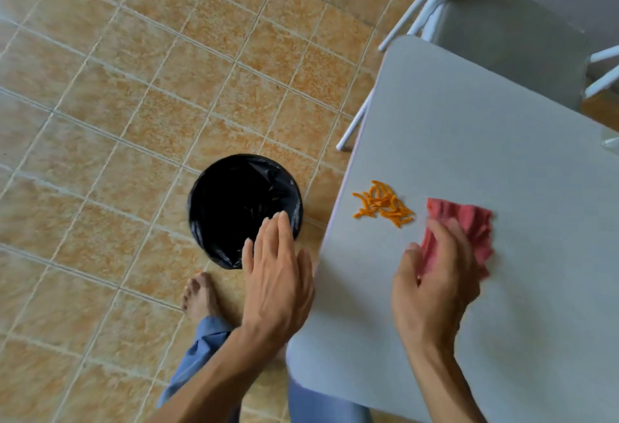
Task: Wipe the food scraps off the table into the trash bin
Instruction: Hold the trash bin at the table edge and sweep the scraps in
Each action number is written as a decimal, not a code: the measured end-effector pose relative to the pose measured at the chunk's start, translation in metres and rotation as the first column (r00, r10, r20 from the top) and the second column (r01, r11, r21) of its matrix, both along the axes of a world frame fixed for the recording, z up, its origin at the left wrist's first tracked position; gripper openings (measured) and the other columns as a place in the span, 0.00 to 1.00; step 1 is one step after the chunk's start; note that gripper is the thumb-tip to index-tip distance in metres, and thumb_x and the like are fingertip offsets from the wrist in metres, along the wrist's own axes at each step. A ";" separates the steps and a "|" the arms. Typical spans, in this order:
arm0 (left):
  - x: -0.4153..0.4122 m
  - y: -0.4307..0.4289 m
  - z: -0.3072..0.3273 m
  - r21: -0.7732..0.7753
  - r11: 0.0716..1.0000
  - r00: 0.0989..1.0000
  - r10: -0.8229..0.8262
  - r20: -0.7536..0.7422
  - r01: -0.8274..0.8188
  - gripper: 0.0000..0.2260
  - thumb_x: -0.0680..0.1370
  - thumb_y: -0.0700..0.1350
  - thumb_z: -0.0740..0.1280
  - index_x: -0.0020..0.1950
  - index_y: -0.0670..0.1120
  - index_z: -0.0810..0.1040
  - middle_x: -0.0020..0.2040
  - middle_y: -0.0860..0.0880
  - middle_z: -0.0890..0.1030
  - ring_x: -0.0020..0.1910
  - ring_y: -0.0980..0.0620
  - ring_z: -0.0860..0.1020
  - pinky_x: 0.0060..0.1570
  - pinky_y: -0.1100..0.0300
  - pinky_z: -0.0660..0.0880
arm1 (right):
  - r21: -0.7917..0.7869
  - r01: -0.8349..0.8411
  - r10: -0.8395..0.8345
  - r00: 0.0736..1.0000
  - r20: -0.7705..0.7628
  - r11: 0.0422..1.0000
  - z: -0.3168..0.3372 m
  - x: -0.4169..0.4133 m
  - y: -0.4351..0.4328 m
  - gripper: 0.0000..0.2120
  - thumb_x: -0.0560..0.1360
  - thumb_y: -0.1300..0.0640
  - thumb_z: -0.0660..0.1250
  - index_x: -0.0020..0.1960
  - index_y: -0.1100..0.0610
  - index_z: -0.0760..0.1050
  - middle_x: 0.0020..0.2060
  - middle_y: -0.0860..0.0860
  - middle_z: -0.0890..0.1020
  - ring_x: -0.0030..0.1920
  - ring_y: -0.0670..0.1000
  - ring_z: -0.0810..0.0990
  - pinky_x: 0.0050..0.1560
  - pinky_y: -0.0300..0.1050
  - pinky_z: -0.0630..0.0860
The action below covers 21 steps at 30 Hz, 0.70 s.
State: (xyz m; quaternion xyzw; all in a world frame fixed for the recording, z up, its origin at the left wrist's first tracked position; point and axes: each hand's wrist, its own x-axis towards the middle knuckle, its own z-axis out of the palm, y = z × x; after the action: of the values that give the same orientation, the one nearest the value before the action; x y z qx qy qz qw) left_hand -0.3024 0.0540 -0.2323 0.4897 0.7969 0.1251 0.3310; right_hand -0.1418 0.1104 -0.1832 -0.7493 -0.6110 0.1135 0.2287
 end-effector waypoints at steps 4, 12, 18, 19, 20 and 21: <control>-0.074 -0.016 -0.028 -0.082 0.996 0.999 0.020 -0.034 -0.023 0.28 0.79 0.51 0.52 0.78 0.42 0.56 0.77 0.41 0.61 0.76 0.40 0.60 0.73 0.43 0.61 | -0.043 -0.299 0.282 0.933 -0.224 0.953 -0.005 -0.095 -0.035 0.17 0.78 0.58 0.61 0.64 0.60 0.78 0.66 0.57 0.77 0.69 0.55 0.74 0.72 0.47 0.68; -0.173 -0.032 -0.092 -0.204 0.974 0.994 0.104 0.018 -0.098 0.29 0.77 0.41 0.60 0.78 0.48 0.59 0.78 0.40 0.59 0.74 0.36 0.62 0.69 0.42 0.66 | -0.681 -0.268 0.256 0.959 -0.121 0.682 -0.127 -0.178 -0.016 0.28 0.83 0.51 0.57 0.80 0.44 0.53 0.82 0.55 0.50 0.81 0.59 0.53 0.76 0.60 0.61; -0.198 -0.023 -0.147 -0.230 0.972 0.994 0.076 0.078 -0.056 0.31 0.77 0.43 0.59 0.79 0.55 0.53 0.76 0.38 0.61 0.65 0.34 0.72 0.54 0.48 0.71 | -0.850 -0.003 -0.045 0.998 -0.032 0.526 -0.203 -0.173 0.009 0.32 0.85 0.44 0.51 0.77 0.33 0.32 0.81 0.56 0.38 0.78 0.67 0.57 0.71 0.67 0.67; -0.200 -0.018 -0.157 -0.239 0.970 0.992 0.076 0.098 -0.050 0.31 0.78 0.44 0.59 0.79 0.56 0.51 0.75 0.39 0.62 0.61 0.34 0.74 0.49 0.51 0.70 | -0.845 -0.001 -0.040 0.999 -0.027 0.535 -0.211 -0.172 0.010 0.32 0.85 0.44 0.51 0.77 0.32 0.31 0.81 0.57 0.38 0.77 0.67 0.62 0.68 0.65 0.71; -0.202 -0.012 -0.168 -0.240 0.970 0.990 0.077 0.118 -0.047 0.32 0.78 0.45 0.58 0.79 0.57 0.49 0.74 0.38 0.64 0.58 0.34 0.75 0.46 0.52 0.68 | -0.839 0.009 -0.030 0.999 -0.009 0.544 -0.219 -0.171 0.012 0.32 0.85 0.43 0.51 0.76 0.31 0.31 0.82 0.58 0.40 0.75 0.68 0.65 0.66 0.63 0.73; -0.203 -0.008 -0.179 -0.238 0.970 0.987 0.078 0.140 -0.043 0.33 0.78 0.46 0.58 0.79 0.57 0.47 0.72 0.38 0.65 0.56 0.33 0.76 0.45 0.52 0.68 | -0.833 0.030 -0.022 1.000 0.021 0.553 -0.226 -0.171 0.013 0.32 0.85 0.43 0.51 0.76 0.30 0.31 0.81 0.60 0.43 0.73 0.68 0.68 0.65 0.63 0.74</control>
State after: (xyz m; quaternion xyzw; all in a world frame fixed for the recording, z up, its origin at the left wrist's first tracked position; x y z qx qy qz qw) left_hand -0.5050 0.0462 -0.4108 0.4120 0.7939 0.0764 0.4407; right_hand -0.3124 0.1236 -0.4094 -0.7778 -0.4746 0.3825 -0.1533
